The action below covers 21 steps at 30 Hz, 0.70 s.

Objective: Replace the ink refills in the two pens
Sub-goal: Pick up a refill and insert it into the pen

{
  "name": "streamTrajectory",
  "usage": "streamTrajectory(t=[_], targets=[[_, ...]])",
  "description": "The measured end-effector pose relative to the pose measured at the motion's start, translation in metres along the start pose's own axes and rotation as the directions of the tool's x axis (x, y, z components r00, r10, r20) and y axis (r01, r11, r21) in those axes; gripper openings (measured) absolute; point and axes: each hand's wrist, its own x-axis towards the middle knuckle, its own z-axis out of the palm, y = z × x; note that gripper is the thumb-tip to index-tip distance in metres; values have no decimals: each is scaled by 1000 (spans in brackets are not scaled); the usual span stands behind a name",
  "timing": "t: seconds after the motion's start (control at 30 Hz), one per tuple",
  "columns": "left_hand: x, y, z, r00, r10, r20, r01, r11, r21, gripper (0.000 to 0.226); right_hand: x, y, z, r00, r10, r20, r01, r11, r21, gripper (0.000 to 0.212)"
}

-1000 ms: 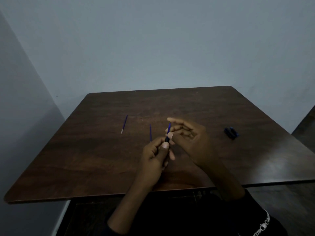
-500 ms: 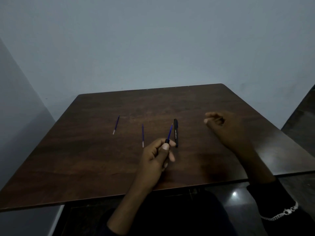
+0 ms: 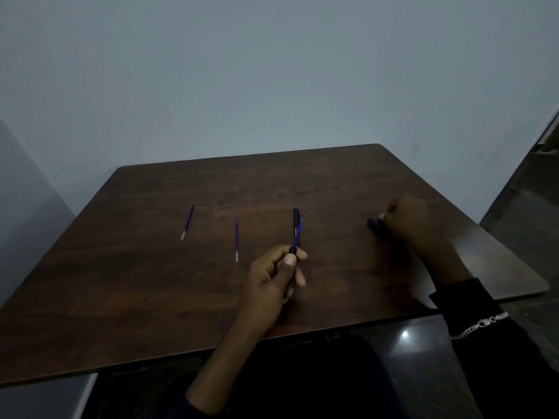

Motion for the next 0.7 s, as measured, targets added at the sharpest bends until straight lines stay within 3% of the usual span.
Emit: streamTrajectory(t=[0.13, 0.4, 0.5, 0.53, 0.6, 0.7], targets=[[0, -2, -1, 1000, -1, 11, 1, 1000, 6, 24, 7, 2, 0, 997, -1, 79, 2, 1000, -21, 16], [0, -3, -3, 1000, -23, 18, 23, 1000, 12, 25, 20, -8, -12, 981, 32, 190, 9, 977, -213, 34], [-2, -3, -3, 999, -30, 13, 30, 999, 16, 25, 15, -3, -20, 993, 14, 121, 9, 982, -188, 35], [-1, -2, -3, 999, -31, 12, 31, 999, 18, 24, 12, -2, -22, 997, -18, 81, 26, 995, -96, 34], [-1, -2, -2, 999, -36, 13, 35, 999, 32, 25, 0, -6, -24, 993, -103, 57, 82, 955, 284, 24], [-1, -3, 0, 999, -40, 36, 38, 998, 52, 26, -34, -32, -28, 957, -260, 125, 59, 599, 799, 10]])
